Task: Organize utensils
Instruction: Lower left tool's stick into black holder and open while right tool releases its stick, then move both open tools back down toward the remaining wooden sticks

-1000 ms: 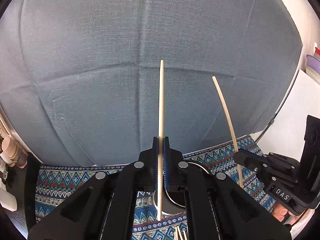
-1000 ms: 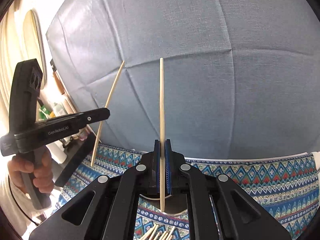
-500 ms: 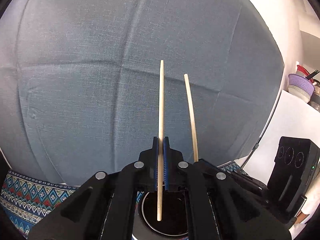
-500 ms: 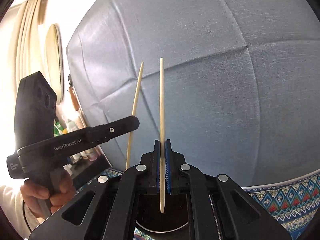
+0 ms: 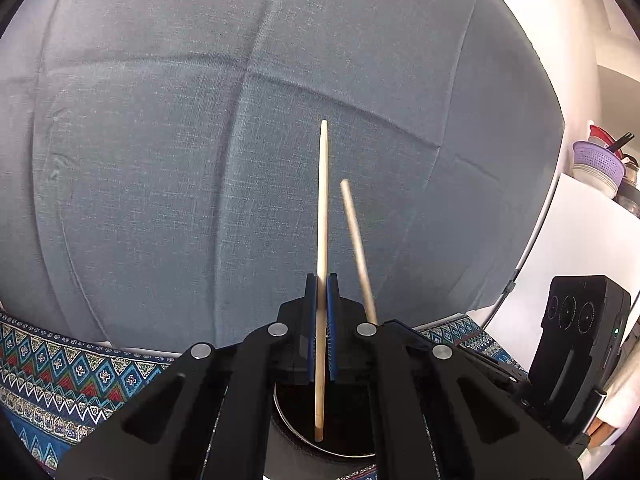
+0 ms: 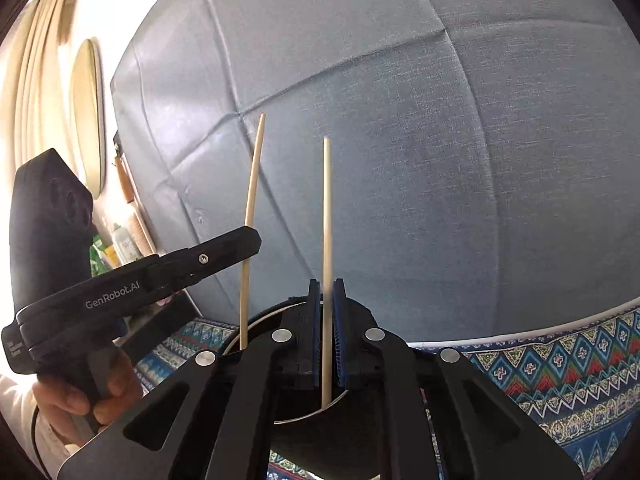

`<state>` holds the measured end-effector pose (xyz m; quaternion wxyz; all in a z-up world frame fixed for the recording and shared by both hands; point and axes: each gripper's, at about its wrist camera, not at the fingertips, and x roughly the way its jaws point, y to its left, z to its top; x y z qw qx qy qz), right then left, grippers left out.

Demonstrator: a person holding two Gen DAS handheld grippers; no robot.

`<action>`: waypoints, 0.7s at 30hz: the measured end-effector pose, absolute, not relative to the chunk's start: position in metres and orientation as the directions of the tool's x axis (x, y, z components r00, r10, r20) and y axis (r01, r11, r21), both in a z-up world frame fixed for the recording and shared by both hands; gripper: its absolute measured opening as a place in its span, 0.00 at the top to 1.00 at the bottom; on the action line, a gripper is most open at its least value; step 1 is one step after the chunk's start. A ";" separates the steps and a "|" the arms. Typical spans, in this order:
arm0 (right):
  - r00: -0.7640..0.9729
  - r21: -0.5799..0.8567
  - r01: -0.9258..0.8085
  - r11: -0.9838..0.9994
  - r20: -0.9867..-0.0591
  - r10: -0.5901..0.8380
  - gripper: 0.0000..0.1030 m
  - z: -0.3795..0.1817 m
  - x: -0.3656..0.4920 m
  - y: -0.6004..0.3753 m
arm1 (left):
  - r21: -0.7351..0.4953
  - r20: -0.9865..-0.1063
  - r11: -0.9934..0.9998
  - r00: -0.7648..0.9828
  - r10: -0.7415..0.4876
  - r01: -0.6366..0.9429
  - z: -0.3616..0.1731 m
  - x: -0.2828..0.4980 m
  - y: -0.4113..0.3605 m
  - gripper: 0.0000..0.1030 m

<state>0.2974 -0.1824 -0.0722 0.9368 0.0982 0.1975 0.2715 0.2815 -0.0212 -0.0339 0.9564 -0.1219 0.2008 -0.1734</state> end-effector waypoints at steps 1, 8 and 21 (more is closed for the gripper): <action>0.777 0.290 -0.463 0.837 -0.321 0.541 0.91 -0.072 0.296 -0.183 | -0.301 -0.345 0.912 0.860 -0.376 0.278 -0.035 0.280 -0.021 0.95; 0.822 0.295 -0.397 0.869 -0.307 0.480 0.51 -0.059 0.281 -0.197 | -0.271 -0.327 0.931 0.887 -0.327 0.243 -0.023 0.264 -0.008 0.38; 0.858 0.234 -0.321 0.918 -0.337 0.387 0.15 -0.029 0.254 -0.219 | -0.315 -0.393 0.931 0.867 -0.306 0.186 -0.015 0.237 0.032 0.06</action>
